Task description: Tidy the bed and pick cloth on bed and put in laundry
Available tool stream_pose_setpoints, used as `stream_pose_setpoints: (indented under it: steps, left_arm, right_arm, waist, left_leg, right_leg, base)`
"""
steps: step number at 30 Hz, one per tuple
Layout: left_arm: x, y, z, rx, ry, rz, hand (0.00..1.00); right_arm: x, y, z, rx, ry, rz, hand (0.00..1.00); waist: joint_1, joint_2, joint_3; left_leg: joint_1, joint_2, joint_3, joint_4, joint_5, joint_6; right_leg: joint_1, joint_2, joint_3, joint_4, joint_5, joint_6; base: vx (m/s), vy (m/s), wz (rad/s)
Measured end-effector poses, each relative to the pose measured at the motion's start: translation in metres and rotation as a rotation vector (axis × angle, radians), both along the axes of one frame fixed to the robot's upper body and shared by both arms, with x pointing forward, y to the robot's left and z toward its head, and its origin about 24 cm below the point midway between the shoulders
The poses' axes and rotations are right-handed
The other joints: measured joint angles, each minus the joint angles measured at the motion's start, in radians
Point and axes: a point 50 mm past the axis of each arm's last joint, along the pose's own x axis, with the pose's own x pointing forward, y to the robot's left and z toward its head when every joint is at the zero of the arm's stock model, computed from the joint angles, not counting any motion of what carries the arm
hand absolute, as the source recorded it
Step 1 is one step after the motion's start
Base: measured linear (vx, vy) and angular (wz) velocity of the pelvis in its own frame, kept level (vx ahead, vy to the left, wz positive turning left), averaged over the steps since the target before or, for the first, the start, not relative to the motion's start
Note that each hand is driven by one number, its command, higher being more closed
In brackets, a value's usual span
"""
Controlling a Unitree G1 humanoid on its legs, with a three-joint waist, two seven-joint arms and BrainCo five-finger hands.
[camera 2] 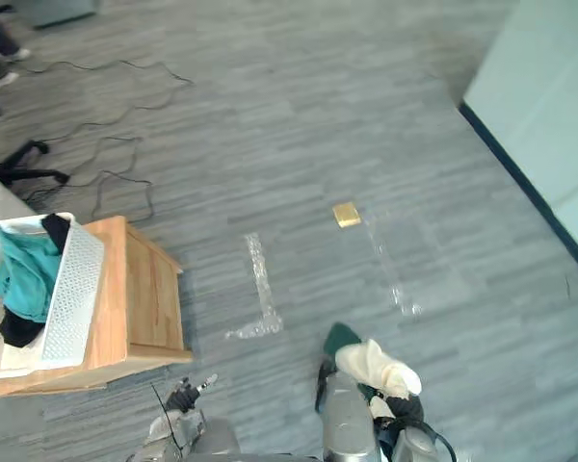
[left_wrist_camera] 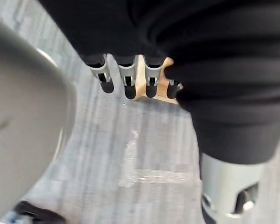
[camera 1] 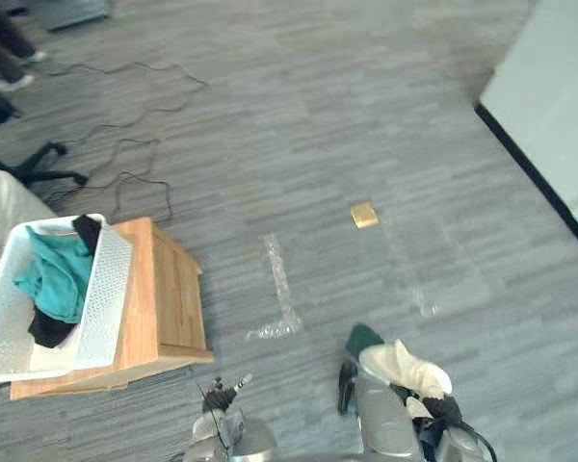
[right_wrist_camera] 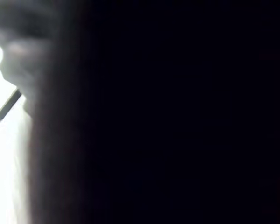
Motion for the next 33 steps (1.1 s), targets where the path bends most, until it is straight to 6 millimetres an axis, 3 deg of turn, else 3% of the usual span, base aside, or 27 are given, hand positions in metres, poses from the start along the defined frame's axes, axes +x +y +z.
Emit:
stream_pose_setpoints:
  steps: [3, 5, 6, 7, 8, 9, 10, 11, 12, 13, 14, 15, 16, 17, 18, 20, 21, 22, 23, 24, 25, 27, 28, 30, 31, 33]
  left_arm:
    - [0.001, 0.004, 0.003, 0.001, -0.025, 0.023, 0.0]
    - [-0.005, 0.005, 0.0, 0.008, 0.002, 0.038, 0.0]
    - [-0.008, 0.004, -0.003, 0.006, 0.02, 0.038, 0.0]
    - [-0.017, 0.003, -0.008, -0.004, 0.063, 0.038, 0.0]
    - [-0.027, 0.005, -0.012, -0.007, 0.102, 0.047, 0.0]
    - [-0.029, 0.011, -0.012, 0.009, 0.107, 0.05, 0.0]
    - [-0.032, 0.016, -0.012, 0.018, 0.115, 0.049, 0.0]
    - [-0.033, 0.017, -0.012, 0.019, 0.124, 0.045, 0.0]
    - [-0.035, 0.016, -0.014, 0.016, 0.137, 0.046, 0.0]
    - [-0.041, 0.015, -0.016, 0.01, 0.166, 0.046, 0.0]
    - [-0.044, 0.015, -0.018, 0.005, 0.179, 0.049, 0.0]
    - [-0.047, 0.014, -0.019, 0.003, 0.194, 0.046, 0.0]
    - [-0.049, 0.014, -0.019, 0.004, 0.199, 0.046, 0.0]
    - [-0.049, 0.014, -0.019, 0.005, 0.197, 0.045, 0.0]
    - [-0.05, 0.015, -0.019, 0.009, 0.197, 0.042, 0.0]
    - [-0.051, 0.019, -0.019, 0.018, 0.195, 0.042, 0.0]
    - [-0.052, 0.033, -0.016, 0.05, 0.19, 0.062, 0.0]
    - [-0.054, 0.046, -0.014, 0.076, 0.192, 0.093, 0.0]
    - [-0.055, 0.04, -0.016, 0.052, 0.192, 0.129, 0.0]
    - [-0.064, 0.026, -0.02, 0.003, 0.198, 0.173, 0.0]
    - [-0.061, 0.017, -0.02, -0.025, 0.188, 0.189, 0.0]
    - [-0.054, 0.014, -0.018, -0.026, 0.16, 0.178, 0.0]
    - [-0.052, 0.017, -0.016, -0.011, 0.145, 0.176, 0.0]
    - [-0.053, 0.021, -0.015, -0.003, 0.136, 0.192, 0.0]
    - [-0.055, 0.021, -0.015, -0.006, 0.138, 0.193, 0.0]
    - [-0.059, 0.02, -0.016, -0.011, 0.149, 0.196, 0.0]
  right_arm:
    - [0.003, 0.005, -0.001, 0.004, 0.005, 0.031, 1.0]
    - [0.005, 0.005, -0.002, 0.003, 0.013, 0.045, 1.0]
    - [0.003, 0.005, -0.002, -0.002, 0.021, 0.051, 1.0]
    - [-0.003, 0.005, -0.004, -0.008, 0.04, 0.055, 1.0]
    - [-0.01, 0.006, -0.007, 0.0, 0.064, 0.052, 1.0]
    - [-0.014, 0.011, -0.01, 0.017, 0.084, 0.045, 1.0]
    - [-0.017, 0.012, -0.012, 0.025, 0.092, 0.037, 1.0]
    - [-0.018, 0.012, -0.012, 0.026, 0.089, 0.024, 1.0]
    - [-0.018, 0.011, -0.011, 0.027, 0.087, 0.016, 1.0]
    - [-0.015, 0.011, -0.01, 0.024, 0.077, 0.017, 1.0]
    - [-0.013, 0.01, -0.008, 0.022, 0.063, 0.017, 1.0]
    - [-0.005, 0.009, -0.002, 0.012, 0.013, 0.02, 1.0]
    - [0.001, 0.01, 0.001, 0.008, -0.025, 0.022, 1.0]
    - [0.003, 0.011, 0.002, 0.008, -0.037, 0.022, 1.0]
    - [0.004, 0.014, 0.002, 0.018, -0.044, 0.019, 1.0]
    - [0.001, 0.018, 0.0, 0.031, -0.031, 0.014, 1.0]
    - [-0.006, 0.03, -0.006, 0.069, 0.0, 0.007, 1.0]
    - [-0.009, 0.041, -0.01, 0.1, 0.024, 0.01, 1.0]
    - [-0.008, 0.037, -0.009, 0.094, 0.02, 0.008, 1.0]
    - [-0.006, 0.025, -0.006, 0.06, 0.004, 0.007, 1.0]
    - [-0.001, 0.019, -0.001, 0.041, -0.02, 0.009, 1.0]
    - [0.002, 0.018, 0.001, 0.037, -0.033, 0.009, 1.0]
    - [-0.001, 0.021, 0.0, 0.038, -0.027, 0.018, 1.0]
    - [0.0, 0.024, 0.002, 0.04, -0.041, 0.028, 1.0]
    - [0.004, 0.025, 0.004, 0.037, -0.052, 0.034, 1.0]
    - [0.014, 0.025, 0.007, 0.031, -0.07, 0.049, 1.0]
  waist:
    - [0.022, -0.009, -0.011]
    - [0.023, -0.011, -0.016]
    - [0.021, -0.01, -0.02]
    - [0.021, -0.012, -0.044]
    - [0.021, -0.015, -0.081]
    - [0.018, -0.051, -0.089]
    - [0.017, -0.072, -0.097]
    - [0.001, -0.079, -0.098]
    - [-0.009, -0.079, -0.097]
    - [-0.016, -0.073, -0.094]
    - [-0.018, -0.067, -0.092]
    - [-0.03, -0.052, -0.088]
    - [-0.035, -0.041, -0.085]
    - [-0.035, -0.044, -0.081]
    - [-0.037, -0.053, -0.084]
    - [-0.04, -0.07, -0.094]
    - [-0.033, -0.138, -0.099]
    - [-0.033, -0.188, -0.099]
    - [-0.025, -0.152, -0.097]
    - [-0.023, -0.085, -0.113]
    - [-0.037, -0.043, -0.097]
    - [-0.039, -0.033, -0.092]
    - [-0.036, -0.036, -0.09]
    - [-0.027, -0.054, -0.092]
    - [-0.026, -0.052, -0.092]
    - [-0.028, -0.035, -0.099]
  left_leg:
    - [-0.098, -0.074, 0.232, -0.262, -0.015, 0.025]
    - [-0.078, -0.161, 0.53, -0.55, -0.01, 0.04]
    - [-0.065, -0.186, 0.613, -0.623, 0.009, 0.08]
    - [-0.026, -0.232, 0.735, -0.725, 0.015, 0.236]
    - [0.004, -0.283, 0.737, -0.806, -0.037, 0.327]
    - [0.017, -0.328, 0.697, -0.839, -0.034, 0.32]
    - [0.054, -0.388, 0.599, -0.898, -0.035, 0.323]
    - [0.094, -0.417, 0.503, -0.903, -0.039, 0.309]
    - [0.127, -0.421, 0.455, -0.897, -0.043, 0.292]
    - [0.185, -0.42, 0.38, -0.893, -0.043, 0.283]
    - [0.214, -0.412, 0.346, -0.894, -0.04, 0.279]
    - [0.265, -0.386, 0.272, -0.898, -0.031, 0.265]
    - [0.287, -0.365, 0.216, -0.902, -0.021, 0.248]
    - [0.299, -0.353, 0.184, -0.903, -0.016, 0.241]
    - [0.31, -0.317, 0.094, -0.913, -0.004, 0.177]
    - [0.318, -0.315, 0.056, -0.938, -0.014, 0.123]
    - [0.34, -0.331, 0.014, -0.977, -0.027, 0.049]
    - [0.355, -0.338, -0.038, -0.98, -0.041, 0.019]
    - [0.366, -0.307, -0.044, -0.98, -0.04, 0.016]
    - [0.331, -0.228, -0.041, -0.917, -0.054, -0.021]
    - [0.277, -0.18, -0.047, -0.803, -0.074, -0.05]
    - [0.173, -0.111, 0.012, -0.594, -0.073, -0.072]
    - [0.121, -0.031, 0.141, -0.459, -0.074, -0.068]
    - [0.134, 0.022, 0.373, -0.473, -0.071, -0.059]
    - [0.139, 0.009, 0.425, -0.539, -0.066, -0.057]
    - [0.149, -0.045, 0.445, -0.709, 0.036, 0.025]
  right_leg:
    - [0.136, -0.009, -0.115, -0.121, -0.01, 0.015]
    - [0.239, -0.013, -0.251, -0.167, -0.039, 0.053]
    - [0.26, -0.013, -0.287, -0.16, -0.051, 0.065]
    - [0.281, -0.009, -0.333, -0.119, -0.081, 0.092]
    - [0.282, -0.022, -0.361, -0.037, -0.112, 0.12]
    - [0.275, -0.058, -0.37, 0.043, -0.132, 0.139]
    - [0.23, -0.131, -0.363, 0.267, -0.118, 0.165]
    - [0.173, -0.197, -0.319, 0.54, -0.099, 0.151]
    - [0.131, -0.226, -0.275, 0.688, -0.089, 0.115]
    - [0.069, -0.243, -0.202, 0.829, -0.094, 0.099]
    - [0.041, -0.245, -0.176, 0.857, -0.1, 0.09]
    - [-0.034, -0.245, -0.121, 0.837, -0.116, 0.072]
    - [-0.093, -0.237, -0.071, 0.75, -0.125, 0.077]
    - [-0.124, -0.23, -0.032, 0.686, -0.13, 0.082]
    - [-0.167, -0.181, 0.145, 0.356, -0.112, 0.126]
    - [-0.166, -0.168, 0.255, 0.153, -0.047, 0.154]
    - [-0.166, -0.171, 0.405, -0.002, 0.062, 0.17]
    - [-0.166, -0.162, 0.473, 0.034, 0.132, 0.204]
    - [-0.172, -0.134, 0.443, 0.076, 0.084, 0.187]
    - [-0.162, -0.092, 0.404, 0.08, 0.063, 0.164]
    - [-0.134, -0.077, 0.351, 0.08, 0.05, 0.145]
    - [-0.09, -0.088, 0.272, 0.078, 0.029, 0.126]
    - [-0.027, -0.095, 0.199, 0.056, 0.021, 0.113]
    - [0.049, -0.109, 0.131, 0.019, 0.002, 0.103]
    - [0.056, -0.11, 0.122, 0.004, 0.004, 0.107]
    - [0.056, -0.102, 0.118, -0.031, 0.028, 0.126]
  base:
    - [0.45, -0.078, 0.99]
    - [0.59, -0.03, 1.26]
    - [0.52, 0.029, 1.38]
    - [0.53, 0.083, 1.5]
    - [0.51, 0.096, 1.62]
    - [0.52, 0.072, 1.85]
    - [0.57, 0.022, 2.14]
    - [0.75, -0.046, 2.33]
    - [0.68, -0.078, 2.31]
    - [0.54, -0.115, 1.79]
    - [0.51, -0.142, 2.04]
    - [0.69, -0.275, 1.91]
    - [0.67, -0.308, 1.84]
    - [0.6, -0.396, 2.13]
    - [0.35, -0.331, 1.84]
    - [0.37, -0.428, 1.67]
    - [0.52, -0.67, 1.66]
    - [0.51, -0.681, 1.4]
    - [0.35, -0.512, 0.85]
    - [0.25, -0.363, 0.64]
    - [0.23, -0.309, 0.81]
    - [0.17, -0.29, 1.18]
    - [0.16, -0.275, 1.46]
    - [0.14, -0.173, 1.16]
    - [0.09, -0.04, 0.52]
    - [0.06, 0.085, 0.0]
